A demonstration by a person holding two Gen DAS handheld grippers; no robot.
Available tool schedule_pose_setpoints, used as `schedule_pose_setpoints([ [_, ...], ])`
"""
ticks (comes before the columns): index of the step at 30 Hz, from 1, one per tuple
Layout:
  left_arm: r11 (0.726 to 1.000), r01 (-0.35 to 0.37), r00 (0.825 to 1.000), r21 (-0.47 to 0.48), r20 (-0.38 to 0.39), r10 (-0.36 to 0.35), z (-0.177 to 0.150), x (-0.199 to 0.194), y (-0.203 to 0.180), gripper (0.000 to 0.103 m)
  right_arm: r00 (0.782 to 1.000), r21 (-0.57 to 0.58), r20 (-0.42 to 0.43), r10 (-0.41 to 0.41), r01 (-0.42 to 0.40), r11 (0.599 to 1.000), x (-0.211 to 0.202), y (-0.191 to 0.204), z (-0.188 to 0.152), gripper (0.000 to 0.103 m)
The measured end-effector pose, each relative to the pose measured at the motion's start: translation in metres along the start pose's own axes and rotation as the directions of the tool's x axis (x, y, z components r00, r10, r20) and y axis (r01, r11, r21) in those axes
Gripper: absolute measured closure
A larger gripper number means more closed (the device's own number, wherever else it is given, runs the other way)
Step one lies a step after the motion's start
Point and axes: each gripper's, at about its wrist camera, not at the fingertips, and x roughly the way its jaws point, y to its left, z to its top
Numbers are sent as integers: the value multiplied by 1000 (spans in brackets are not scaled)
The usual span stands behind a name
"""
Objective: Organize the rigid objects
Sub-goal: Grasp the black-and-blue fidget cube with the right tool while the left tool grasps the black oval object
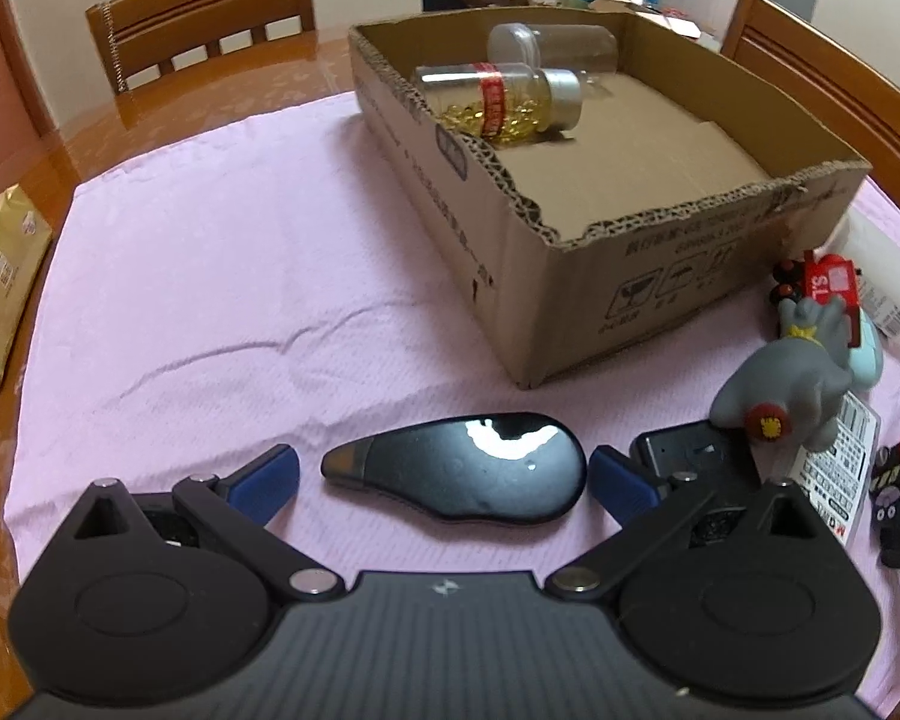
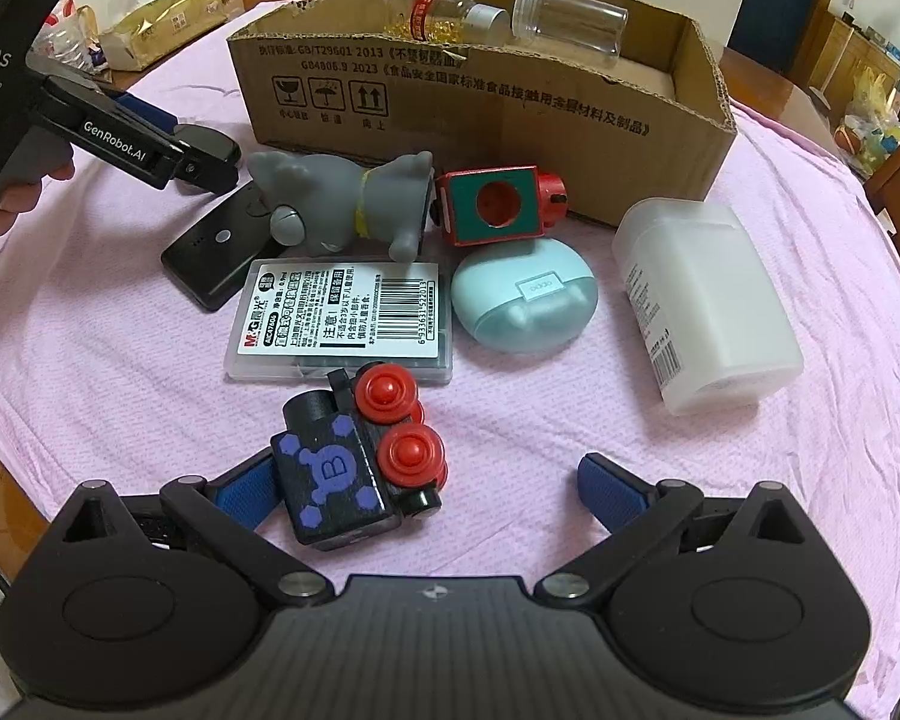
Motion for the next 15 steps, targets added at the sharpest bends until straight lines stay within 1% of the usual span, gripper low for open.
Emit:
schedule_pose_setpoints([
  [4,1000,15,1000,15,18,-16,-2,-3,-1,7,1000,-5,15,3,-3,1000,-2,0,-3,0],
  [6,1000,18,1000,17,25,-18,-2,-5,-2,13,1000,-9,17,6,-6,1000,-3,-1,-4,0],
  [8,1000,13,1000,11,24,-13,-3,-6,-4,13,1000,-11,15,7,-7,1000,-3,-1,-4,0],
  [11,1000,-10,1000,-25,9,10,-5,-9,-7,13,1000,-13,11,8,-8,1000,-3,-1,-3,0],
  [15,990,-68,997,-125,-35,65,-13,-17,-12,13,1000,-10,12,7,-7,1000,-4,-1,-3,0],
])
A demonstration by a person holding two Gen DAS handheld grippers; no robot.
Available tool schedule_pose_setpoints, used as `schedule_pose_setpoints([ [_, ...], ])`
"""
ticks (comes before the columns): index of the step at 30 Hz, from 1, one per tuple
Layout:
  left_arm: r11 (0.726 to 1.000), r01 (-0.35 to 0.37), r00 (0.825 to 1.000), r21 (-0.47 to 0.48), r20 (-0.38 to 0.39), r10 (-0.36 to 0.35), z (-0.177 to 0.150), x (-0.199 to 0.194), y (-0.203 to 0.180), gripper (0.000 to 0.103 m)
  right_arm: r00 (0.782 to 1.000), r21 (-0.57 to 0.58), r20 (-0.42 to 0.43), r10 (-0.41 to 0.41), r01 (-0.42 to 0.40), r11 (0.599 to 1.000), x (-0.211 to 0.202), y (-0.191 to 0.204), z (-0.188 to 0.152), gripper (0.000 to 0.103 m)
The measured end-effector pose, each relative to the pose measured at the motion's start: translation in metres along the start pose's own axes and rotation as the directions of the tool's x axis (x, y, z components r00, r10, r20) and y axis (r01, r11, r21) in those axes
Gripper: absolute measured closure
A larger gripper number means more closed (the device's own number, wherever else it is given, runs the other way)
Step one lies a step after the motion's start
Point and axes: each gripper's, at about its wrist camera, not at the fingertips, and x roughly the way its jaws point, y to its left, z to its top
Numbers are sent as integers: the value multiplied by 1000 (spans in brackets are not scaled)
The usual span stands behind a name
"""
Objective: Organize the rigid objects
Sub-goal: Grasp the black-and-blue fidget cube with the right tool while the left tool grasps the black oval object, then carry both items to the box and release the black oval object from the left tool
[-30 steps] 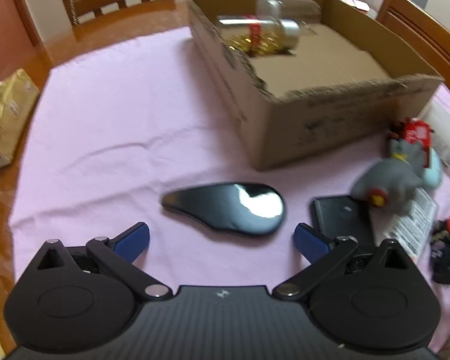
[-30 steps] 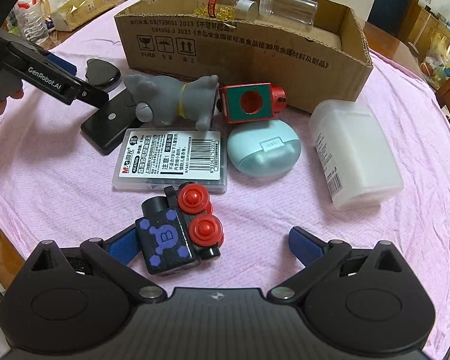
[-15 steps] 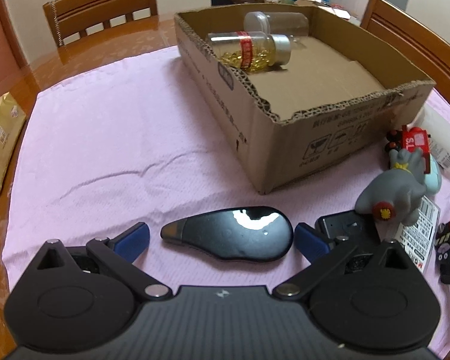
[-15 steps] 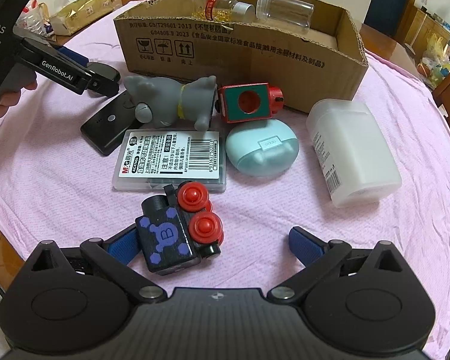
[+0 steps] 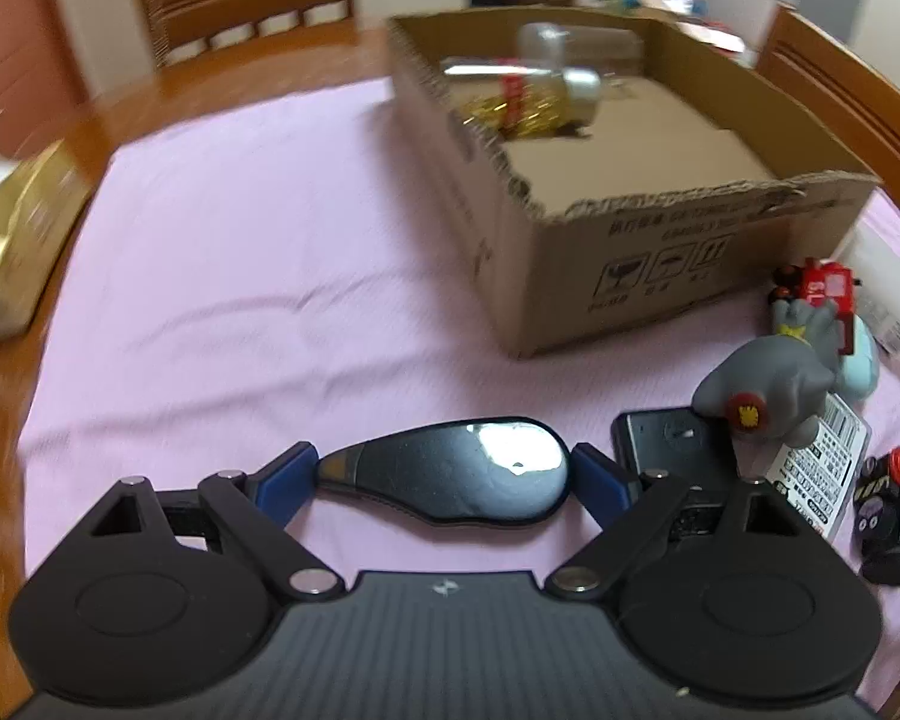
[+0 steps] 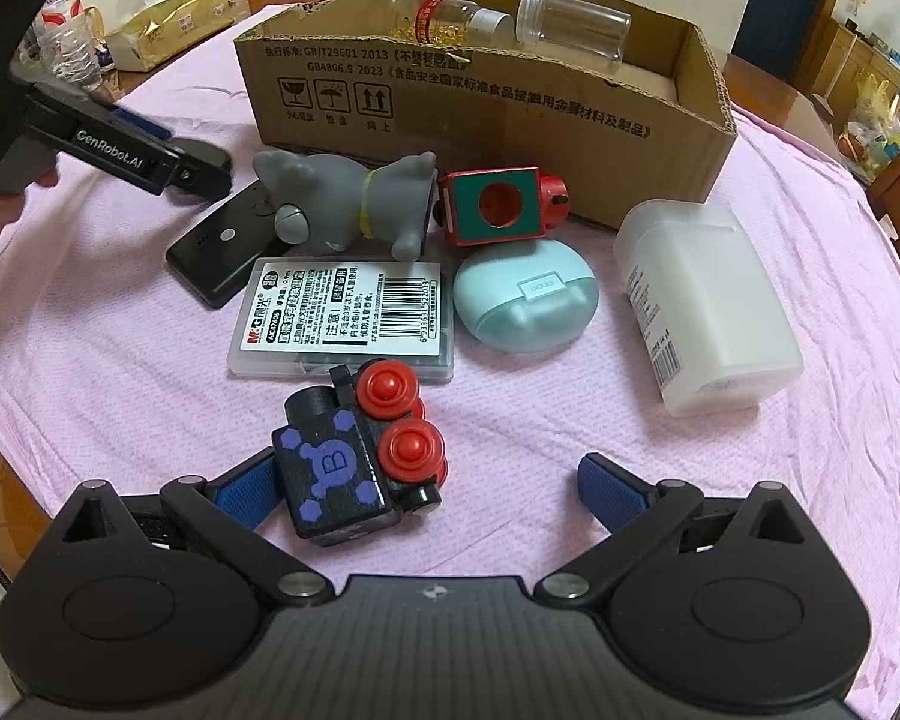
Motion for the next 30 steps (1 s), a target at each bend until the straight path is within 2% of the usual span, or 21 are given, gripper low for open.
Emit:
schedule_pose_setpoints([
  [5,997,-40,999,-61,-27,38,-13,-9,-9,13,1000,18,-4,-11,11,1000,0,1,-1,0],
  [14,998,-34,999,-50,-8,34,-14,-7,-10,3,1000,-31,-22,12,-13,999,-1,3,0,0],
  [16,998,-34,999,-46,8,34,-15,-6,-11,3,1000,-48,-18,20,-21,999,-1,3,1,6],
  [21,998,-39,999,-47,9,39,-15,-6,-10,1,998,-104,3,55,-54,993,-7,10,6,34],
  [24,998,-45,999,-51,15,45,-16,-7,-11,1,998,-132,5,70,-69,989,-9,13,8,43],
  [30,999,-38,999,-21,38,39,-19,-11,-12,6,997,-148,1,81,-80,986,-8,14,11,44],
])
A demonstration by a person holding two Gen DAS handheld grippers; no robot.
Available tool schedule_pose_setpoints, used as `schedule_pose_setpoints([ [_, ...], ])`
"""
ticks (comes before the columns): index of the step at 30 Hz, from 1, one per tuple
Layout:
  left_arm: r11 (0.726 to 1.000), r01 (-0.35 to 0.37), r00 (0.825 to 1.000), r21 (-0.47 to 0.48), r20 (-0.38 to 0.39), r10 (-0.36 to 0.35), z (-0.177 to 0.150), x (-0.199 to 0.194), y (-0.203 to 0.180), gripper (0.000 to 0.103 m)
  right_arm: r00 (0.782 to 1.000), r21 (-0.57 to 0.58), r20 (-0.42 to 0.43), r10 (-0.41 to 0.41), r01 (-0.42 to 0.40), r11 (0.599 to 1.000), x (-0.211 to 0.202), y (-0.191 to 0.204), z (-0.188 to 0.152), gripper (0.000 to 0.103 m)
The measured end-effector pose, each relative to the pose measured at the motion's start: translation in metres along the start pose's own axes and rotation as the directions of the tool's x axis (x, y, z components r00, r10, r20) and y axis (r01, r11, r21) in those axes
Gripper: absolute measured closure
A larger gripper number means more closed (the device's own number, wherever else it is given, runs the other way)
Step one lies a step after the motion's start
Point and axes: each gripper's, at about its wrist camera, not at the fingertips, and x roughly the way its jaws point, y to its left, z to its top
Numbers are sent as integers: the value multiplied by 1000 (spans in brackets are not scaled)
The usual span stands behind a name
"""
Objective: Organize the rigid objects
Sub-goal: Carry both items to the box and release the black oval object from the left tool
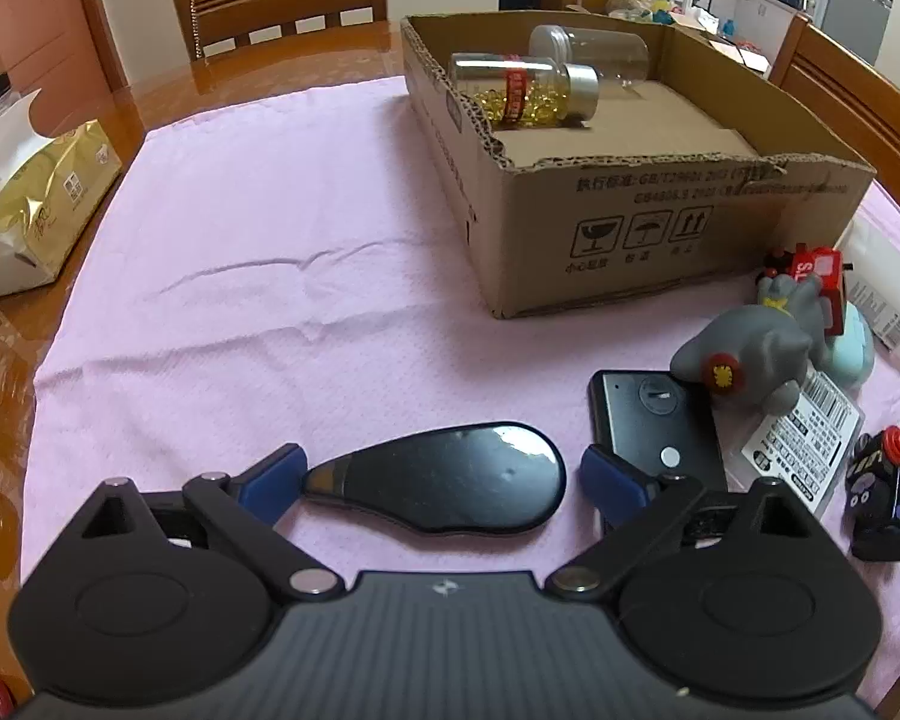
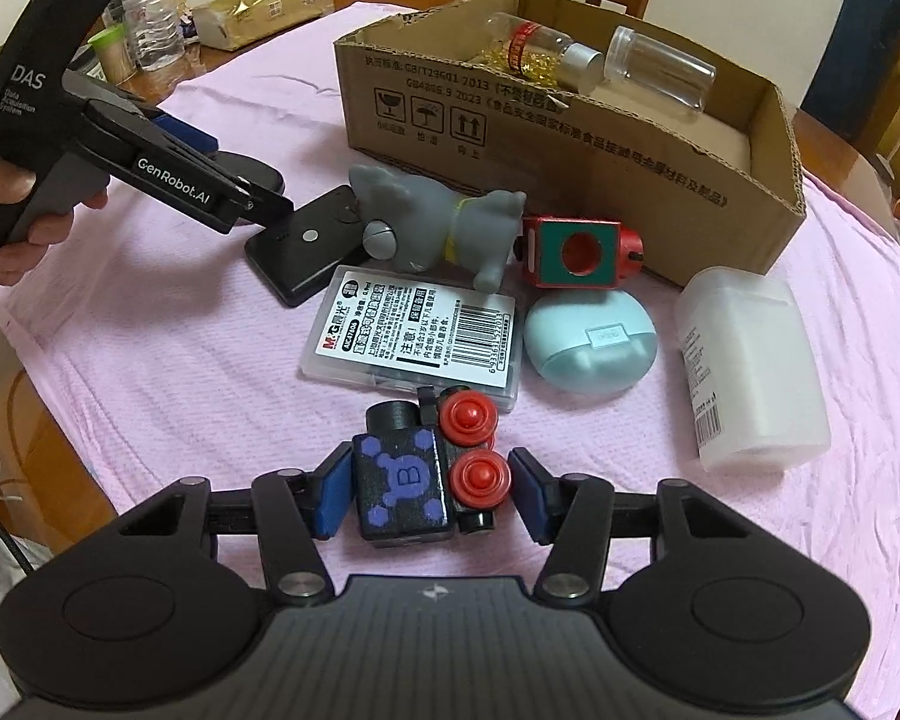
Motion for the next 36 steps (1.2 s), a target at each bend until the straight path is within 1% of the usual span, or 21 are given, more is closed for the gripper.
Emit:
schedule_pose_setpoints([
  [2,1000,-22,1000,-13,-1,22,0,-1,3,6,1000,-5,2,3,-3,1000,0,-1,0,43],
  [7,994,-31,999,-100,-25,29,0,-2,9,7,1000,-8,5,2,-2,1000,1,-1,0,43],
  [11,995,-38,999,-88,-14,37,0,0,4,7,1000,-9,5,1,-1,1000,2,0,1,43],
  [13,994,-41,999,-100,-18,40,2,0,4,9,1000,-9,4,2,-2,1000,2,0,1,44],
  [15,993,-48,999,-105,-20,46,3,0,4,13,1000,-8,1,1,-1,1000,1,0,2,47],
  [19,992,-59,998,-115,-35,55,4,0,4,14,1000,-13,-6,-9,8,1000,1,3,2,48],
  [25,993,-50,998,-106,-49,45,5,-1,3,14,999,17,-27,-17,18,1000,1,0,5,48],
  [29,997,-40,998,-70,-48,36,9,-9,0,14,999,28,-37,-16,17,999,-3,-3,7,48],
  [36,1000,10,999,-1,-47,-10,21,-37,-6,14,1000,25,-30,-4,5,1000,-18,-10,18,48],
])
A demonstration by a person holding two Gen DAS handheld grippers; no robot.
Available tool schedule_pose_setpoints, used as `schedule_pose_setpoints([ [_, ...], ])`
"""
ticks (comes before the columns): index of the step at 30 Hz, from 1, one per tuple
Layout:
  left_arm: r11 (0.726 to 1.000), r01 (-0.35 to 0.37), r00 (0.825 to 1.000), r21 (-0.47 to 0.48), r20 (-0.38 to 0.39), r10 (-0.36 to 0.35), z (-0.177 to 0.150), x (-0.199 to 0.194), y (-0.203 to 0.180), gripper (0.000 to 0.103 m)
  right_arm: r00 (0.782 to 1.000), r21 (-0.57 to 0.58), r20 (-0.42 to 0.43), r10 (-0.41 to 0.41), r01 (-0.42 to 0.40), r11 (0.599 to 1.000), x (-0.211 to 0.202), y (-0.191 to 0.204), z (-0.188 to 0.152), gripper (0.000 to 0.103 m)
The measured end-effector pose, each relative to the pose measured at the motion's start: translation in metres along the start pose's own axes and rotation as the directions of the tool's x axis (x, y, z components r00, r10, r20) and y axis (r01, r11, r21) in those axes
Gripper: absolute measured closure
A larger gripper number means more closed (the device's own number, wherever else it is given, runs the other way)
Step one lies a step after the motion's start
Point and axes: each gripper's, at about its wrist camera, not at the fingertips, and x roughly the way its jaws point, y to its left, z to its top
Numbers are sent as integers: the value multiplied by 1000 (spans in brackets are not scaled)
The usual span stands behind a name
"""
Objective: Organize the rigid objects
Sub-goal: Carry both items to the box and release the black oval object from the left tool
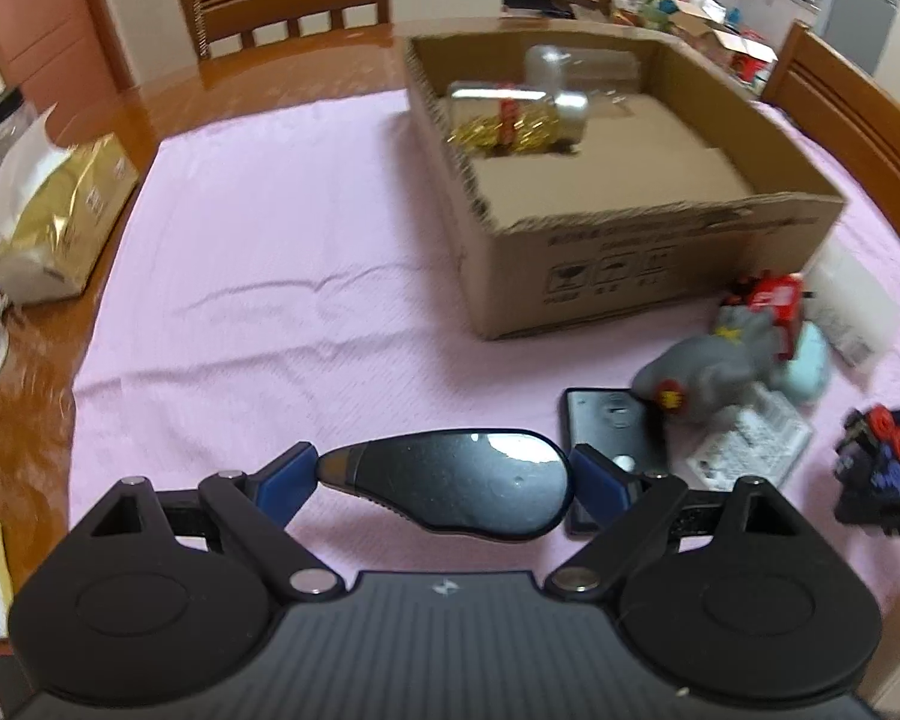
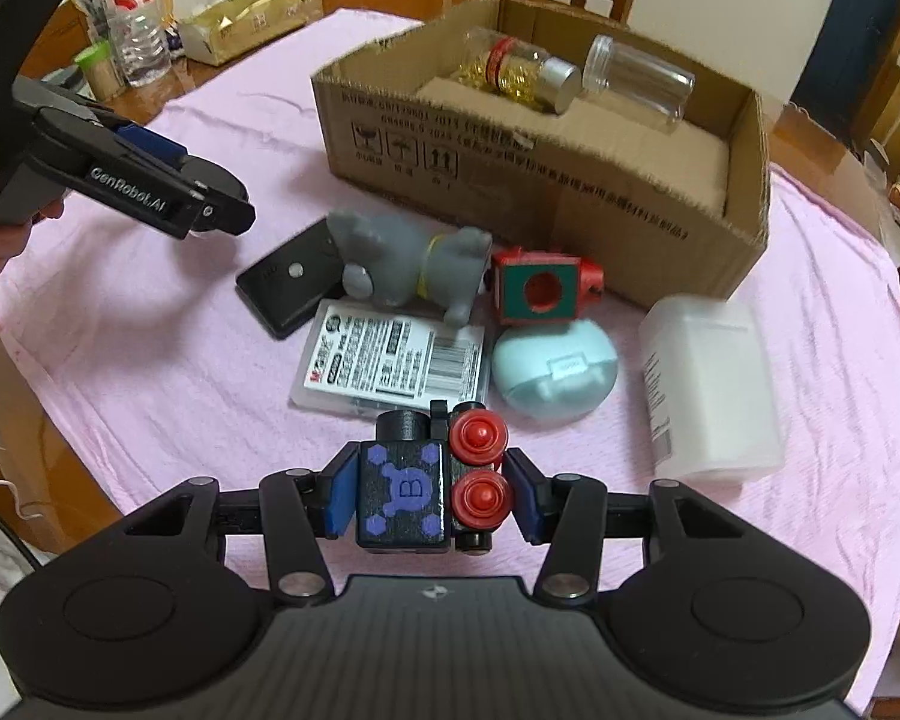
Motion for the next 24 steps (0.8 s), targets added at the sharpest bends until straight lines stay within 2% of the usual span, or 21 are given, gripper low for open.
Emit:
schedule_pose_setpoints([
  [3,998,35,999,48,17,-35,11,-21,-6,14,1000,-12,5,13,-13,1000,-11,-3,7,48],
  [7,992,50,995,112,78,-59,36,-44,-16,14,999,-50,32,29,-27,998,-29,-7,18,48],
  [12,989,58,983,136,164,-80,73,-49,-31,14,995,-79,96,25,-18,997,-48,-19,39,48],
  [16,988,50,973,147,216,-81,99,-33,-45,14,989,-81,151,6,6,997,-57,-32,57,48],
  [19,990,42,977,137,202,-70,113,-8,-49,14,982,-78,191,-7,22,997,-61,-42,71,48],
  [24,994,17,987,111,155,-35,116,30,-54,14,975,-56,220,-15,27,998,-59,-57,86,48],
])
